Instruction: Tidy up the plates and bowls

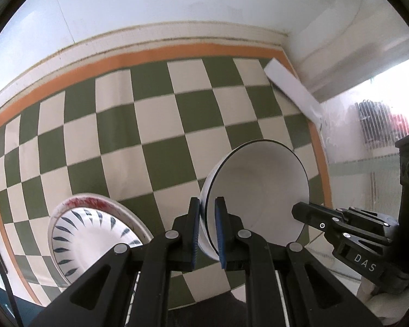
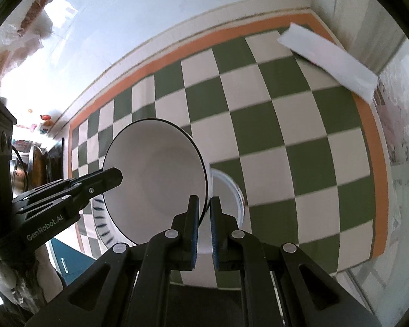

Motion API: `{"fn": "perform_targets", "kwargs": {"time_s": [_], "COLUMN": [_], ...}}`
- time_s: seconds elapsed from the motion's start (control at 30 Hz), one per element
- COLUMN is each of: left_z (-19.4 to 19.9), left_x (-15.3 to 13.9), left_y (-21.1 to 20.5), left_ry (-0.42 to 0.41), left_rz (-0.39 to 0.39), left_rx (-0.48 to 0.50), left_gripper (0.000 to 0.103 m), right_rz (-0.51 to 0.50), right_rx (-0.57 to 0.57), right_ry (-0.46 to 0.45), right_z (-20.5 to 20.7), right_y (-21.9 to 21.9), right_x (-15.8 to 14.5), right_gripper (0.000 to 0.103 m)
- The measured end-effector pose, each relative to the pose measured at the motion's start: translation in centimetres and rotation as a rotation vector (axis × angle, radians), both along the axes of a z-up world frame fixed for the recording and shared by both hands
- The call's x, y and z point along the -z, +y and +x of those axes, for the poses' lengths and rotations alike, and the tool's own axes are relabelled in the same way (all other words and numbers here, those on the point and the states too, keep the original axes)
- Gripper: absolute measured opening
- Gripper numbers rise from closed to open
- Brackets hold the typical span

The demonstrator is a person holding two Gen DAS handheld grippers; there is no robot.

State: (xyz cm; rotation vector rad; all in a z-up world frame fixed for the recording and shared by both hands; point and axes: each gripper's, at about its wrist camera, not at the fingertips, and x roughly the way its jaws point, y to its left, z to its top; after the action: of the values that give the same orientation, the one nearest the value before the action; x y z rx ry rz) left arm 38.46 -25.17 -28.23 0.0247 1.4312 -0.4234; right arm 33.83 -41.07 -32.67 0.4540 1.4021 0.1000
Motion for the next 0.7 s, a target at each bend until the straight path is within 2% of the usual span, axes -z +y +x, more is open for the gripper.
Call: {"fn": "perform_targets", "kwargs": {"time_s": [0.37, 0.7], "left_z": [-1.9, -2.1], "left_x": [3.5, 5.6], "left_y": [-1.2, -1.6], "left_ry": [0.062, 0.089], "left_rz": [0.053, 0.099], "left_rx": [0.043, 0.055], "left_gripper": [0.009, 0.009], "right_rz": [0.016, 0.029], "right_rx": [0.008, -0.004], "right_ry": [0.07, 0.105], "right_z": [-2.1, -1.7], "right_y": [-0.6, -1.0], "right_x": [4.1, 5.9], "right_gripper": [0.01, 0.01]}}
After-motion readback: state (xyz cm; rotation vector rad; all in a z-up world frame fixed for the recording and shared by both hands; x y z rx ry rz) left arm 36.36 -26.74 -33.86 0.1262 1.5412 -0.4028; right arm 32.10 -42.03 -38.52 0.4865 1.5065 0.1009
